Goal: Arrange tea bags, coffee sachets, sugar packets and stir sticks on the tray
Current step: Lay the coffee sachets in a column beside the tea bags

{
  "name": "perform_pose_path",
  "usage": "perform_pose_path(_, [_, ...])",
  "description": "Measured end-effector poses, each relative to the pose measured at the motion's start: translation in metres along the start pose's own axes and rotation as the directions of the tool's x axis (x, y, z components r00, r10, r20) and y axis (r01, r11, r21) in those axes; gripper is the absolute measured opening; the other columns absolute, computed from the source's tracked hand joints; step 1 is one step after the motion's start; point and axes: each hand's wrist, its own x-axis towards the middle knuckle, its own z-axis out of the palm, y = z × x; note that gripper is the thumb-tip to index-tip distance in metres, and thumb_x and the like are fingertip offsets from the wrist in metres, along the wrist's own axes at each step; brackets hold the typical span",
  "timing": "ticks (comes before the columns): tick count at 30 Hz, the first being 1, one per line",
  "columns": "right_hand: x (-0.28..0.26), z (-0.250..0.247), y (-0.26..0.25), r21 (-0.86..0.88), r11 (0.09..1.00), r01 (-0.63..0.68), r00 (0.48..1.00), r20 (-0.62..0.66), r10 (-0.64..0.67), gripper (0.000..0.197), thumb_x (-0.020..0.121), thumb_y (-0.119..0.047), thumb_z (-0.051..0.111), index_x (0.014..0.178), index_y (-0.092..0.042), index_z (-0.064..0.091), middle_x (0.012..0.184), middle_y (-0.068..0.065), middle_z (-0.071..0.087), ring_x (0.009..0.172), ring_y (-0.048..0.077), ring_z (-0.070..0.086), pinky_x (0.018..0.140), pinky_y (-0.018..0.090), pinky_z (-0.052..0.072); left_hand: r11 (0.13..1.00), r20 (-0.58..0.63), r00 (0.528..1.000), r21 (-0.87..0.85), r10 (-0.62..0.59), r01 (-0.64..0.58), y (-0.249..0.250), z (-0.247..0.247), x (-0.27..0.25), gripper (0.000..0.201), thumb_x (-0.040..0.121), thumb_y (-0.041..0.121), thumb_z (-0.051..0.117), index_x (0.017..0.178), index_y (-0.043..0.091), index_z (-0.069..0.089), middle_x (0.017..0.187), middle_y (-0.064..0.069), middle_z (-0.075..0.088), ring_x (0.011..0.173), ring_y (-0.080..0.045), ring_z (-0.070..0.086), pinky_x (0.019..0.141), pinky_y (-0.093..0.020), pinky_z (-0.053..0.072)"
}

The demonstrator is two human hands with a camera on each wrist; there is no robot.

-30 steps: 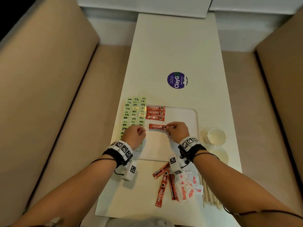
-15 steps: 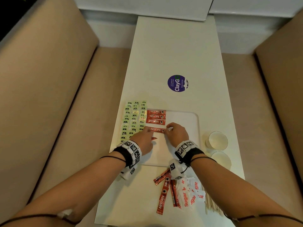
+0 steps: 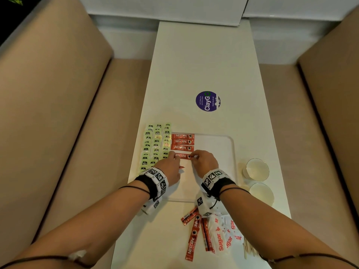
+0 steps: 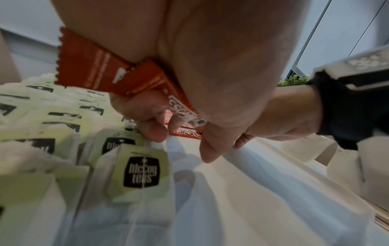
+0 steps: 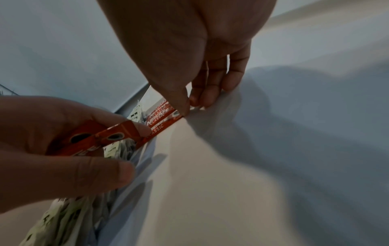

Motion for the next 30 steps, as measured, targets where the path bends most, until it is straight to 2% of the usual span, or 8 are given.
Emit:
perform_pose_path(6, [0.003, -0.002, -0.003, 0.010, 1.000, 0.022, 1.000, -0.003, -0.022, 0.026, 0.102, -0.023, 0.051, 0.111, -0.025, 0.075, 0.105, -0.001, 0.074, 0.093, 0.020, 0.067, 0.082, 0.033, 0.056, 1.000, 0.003, 1.000, 0.014, -0.013, 0.013, -0.004, -0.001, 0.003, 0.043, 0.093, 0.031, 0.060, 0.127, 0.010, 0.046, 0.139, -0.011, 0.033, 0.087, -0.031, 0.064, 0.068, -0.035, 0.045])
perform_pose_path(15, [0.005, -0.002, -0.003, 0.021, 0.999, 0.025, 1.000, -0.007, -0.025, 0.027, 0.102, -0.024, 0.051, 0.107, -0.029, 0.077, 0.096, -0.003, 0.076, 0.084, 0.019, 0.068, 0.077, 0.035, 0.058, 1.000, -0.006, 1.000, 0.000, -0.020, 0.020, -0.004, -0.005, 0.009, 0.041, 0.092, 0.031, 0.062, 0.124, 0.011, 0.047, 0.135, -0.011, 0.035, 0.087, -0.030, 0.063, 0.071, -0.036, 0.050])
perform_pose_path(20, [0.007, -0.002, -0.003, 0.001, 1.000, 0.027, 1.000, -0.005, -0.027, 0.026, 0.102, -0.024, 0.052, 0.110, -0.028, 0.076, 0.101, -0.003, 0.076, 0.088, 0.019, 0.068, 0.078, 0.034, 0.057, 1.000, 0.001, 1.000, -0.012, -0.013, 0.013, -0.004, -0.008, 0.011, 0.042, 0.092, 0.032, 0.062, 0.125, 0.011, 0.047, 0.136, -0.010, 0.035, 0.089, -0.028, 0.063, 0.073, -0.036, 0.049])
perform_pose_path(26, [0.006, -0.003, -0.002, 0.031, 0.999, 0.010, 1.000, -0.008, -0.010, 0.024, 0.100, -0.024, 0.053, 0.112, -0.027, 0.075, 0.101, -0.003, 0.075, 0.087, 0.018, 0.067, 0.076, 0.031, 0.056, 0.997, -0.023, 1.000, -0.073, 0.010, -0.012, -0.005, -0.011, 0.007, 0.036, 0.093, 0.031, 0.060, 0.121, 0.012, 0.050, 0.137, -0.008, 0.034, 0.076, -0.020, 0.054, 0.074, -0.034, 0.052])
perform_pose_path(28, [0.005, -0.004, -0.002, 0.055, 0.998, 0.006, 1.000, -0.023, -0.005, 0.021, 0.099, -0.026, 0.055, 0.110, -0.026, 0.073, 0.098, -0.004, 0.073, 0.084, 0.017, 0.066, 0.075, 0.031, 0.055, 0.989, -0.037, 0.999, -0.144, 0.012, -0.017, -0.006, -0.011, 0.004, 0.036, 0.093, 0.030, 0.060, 0.123, 0.014, 0.051, 0.136, -0.006, 0.036, 0.082, -0.021, 0.059, 0.078, -0.036, 0.055])
perform_pose_path(30, [0.003, -0.005, -0.002, 0.100, 0.995, 0.028, 0.999, -0.032, -0.025, 0.017, 0.098, -0.025, 0.058, 0.109, -0.024, 0.071, 0.092, -0.005, 0.071, 0.080, 0.017, 0.065, 0.073, 0.031, 0.053, 0.958, -0.032, 0.999, -0.286, -0.011, 0.001, -0.007, -0.012, -0.001, 0.042, 0.092, 0.028, 0.061, 0.132, 0.017, 0.051, 0.135, -0.003, 0.040, 0.098, -0.022, 0.061, 0.088, -0.036, 0.053])
